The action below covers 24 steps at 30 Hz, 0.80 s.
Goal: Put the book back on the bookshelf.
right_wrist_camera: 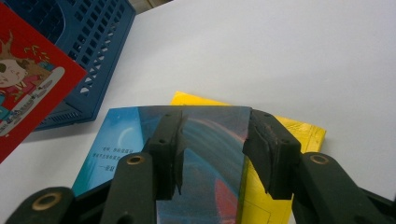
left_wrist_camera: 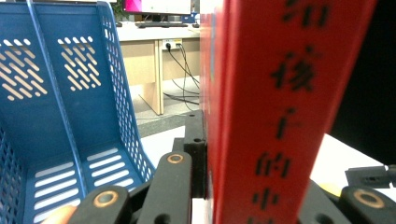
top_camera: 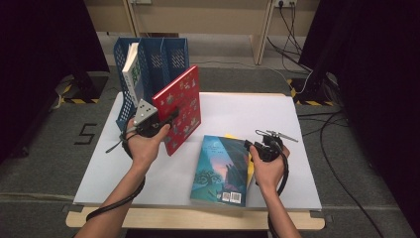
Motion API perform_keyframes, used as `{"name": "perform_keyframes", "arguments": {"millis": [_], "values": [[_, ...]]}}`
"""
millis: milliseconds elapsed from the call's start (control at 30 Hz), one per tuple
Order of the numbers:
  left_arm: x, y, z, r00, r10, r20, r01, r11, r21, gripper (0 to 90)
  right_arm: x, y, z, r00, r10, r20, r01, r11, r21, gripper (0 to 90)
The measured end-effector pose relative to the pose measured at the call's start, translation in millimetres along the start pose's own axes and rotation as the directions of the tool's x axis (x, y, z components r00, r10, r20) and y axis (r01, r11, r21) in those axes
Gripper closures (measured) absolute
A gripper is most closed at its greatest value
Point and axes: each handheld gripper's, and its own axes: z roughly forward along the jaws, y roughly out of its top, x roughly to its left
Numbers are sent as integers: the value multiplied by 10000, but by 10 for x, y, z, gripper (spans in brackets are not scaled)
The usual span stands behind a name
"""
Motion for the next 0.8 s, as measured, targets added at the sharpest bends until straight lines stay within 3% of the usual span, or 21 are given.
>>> {"name": "perform_keyframes", "arguments": {"millis": [100, 533, 800], "values": [[2, 40, 3, 10000, 18, -23, -18, 10000, -79, 793, 10, -10, -7, 9999, 126, -6, -126, 9999, -24, 566], [34, 191, 5, 9999, -12, -109, 10, 9998, -216, 793, -19, -85, -9, 9998, -213, -35, 212, 9995, -248, 566], [49, 276, 1, 9998, -43, -171, 38, 9995, -311, 794, 10, -112, -29, 9999, -145, -3, 144, 9994, -315, 566]]}}
